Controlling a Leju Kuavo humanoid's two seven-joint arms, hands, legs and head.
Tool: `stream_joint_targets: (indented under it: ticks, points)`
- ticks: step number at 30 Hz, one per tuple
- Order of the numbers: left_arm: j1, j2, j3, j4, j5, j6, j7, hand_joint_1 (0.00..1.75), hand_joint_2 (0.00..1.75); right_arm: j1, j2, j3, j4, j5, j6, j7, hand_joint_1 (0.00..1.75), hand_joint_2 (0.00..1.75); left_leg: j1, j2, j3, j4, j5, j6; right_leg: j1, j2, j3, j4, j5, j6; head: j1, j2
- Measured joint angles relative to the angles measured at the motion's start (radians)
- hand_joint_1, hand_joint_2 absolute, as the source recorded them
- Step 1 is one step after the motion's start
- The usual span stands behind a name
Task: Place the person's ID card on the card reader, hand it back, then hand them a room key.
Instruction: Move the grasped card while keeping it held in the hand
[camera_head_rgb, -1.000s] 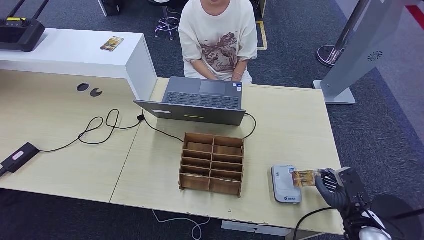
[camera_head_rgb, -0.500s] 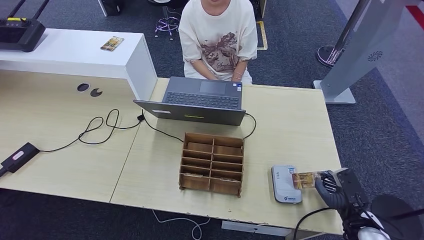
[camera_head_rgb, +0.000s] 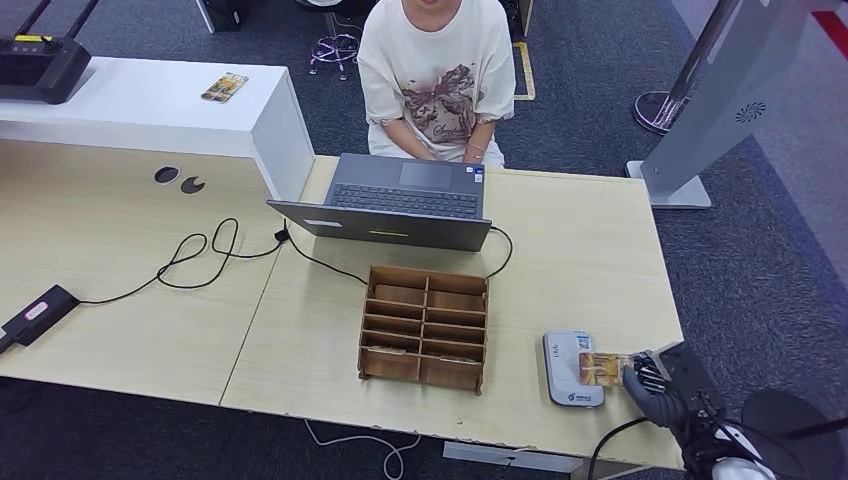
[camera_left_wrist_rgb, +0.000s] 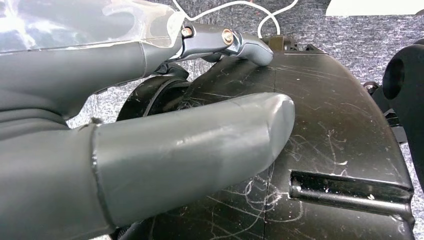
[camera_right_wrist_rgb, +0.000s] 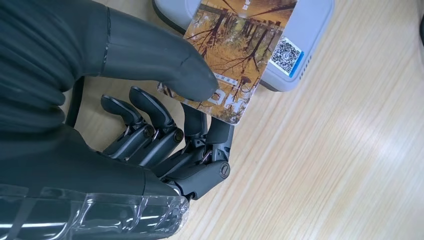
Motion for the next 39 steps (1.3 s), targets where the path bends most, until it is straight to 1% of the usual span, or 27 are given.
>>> stream_joint_targets:
  ticks: [25,39]
  points:
    - [0.000,0.005,-0.006,0.000,0.000,0.005,-0.008,0.00,0.00,-0.019,-0.031,0.048,0.041,-0.032,0.005,-0.008,1.75,1.75,0.000,0.001,0.003,0.000,0.000,0.000,0.000,0.000,0.003,0.000,0.000,0.000,0.000,0.000]
    - [-0.001,0.008,-0.014,0.000,0.000,0.003,-0.011,0.00,0.00,-0.081,-0.035,0.120,0.105,-0.031,0.009,-0.004,1.75,1.75,0.000,0.004,0.008,0.000,0.000,0.000,0.000,0.004,0.006,0.000,0.001,0.000,0.000,0.000]
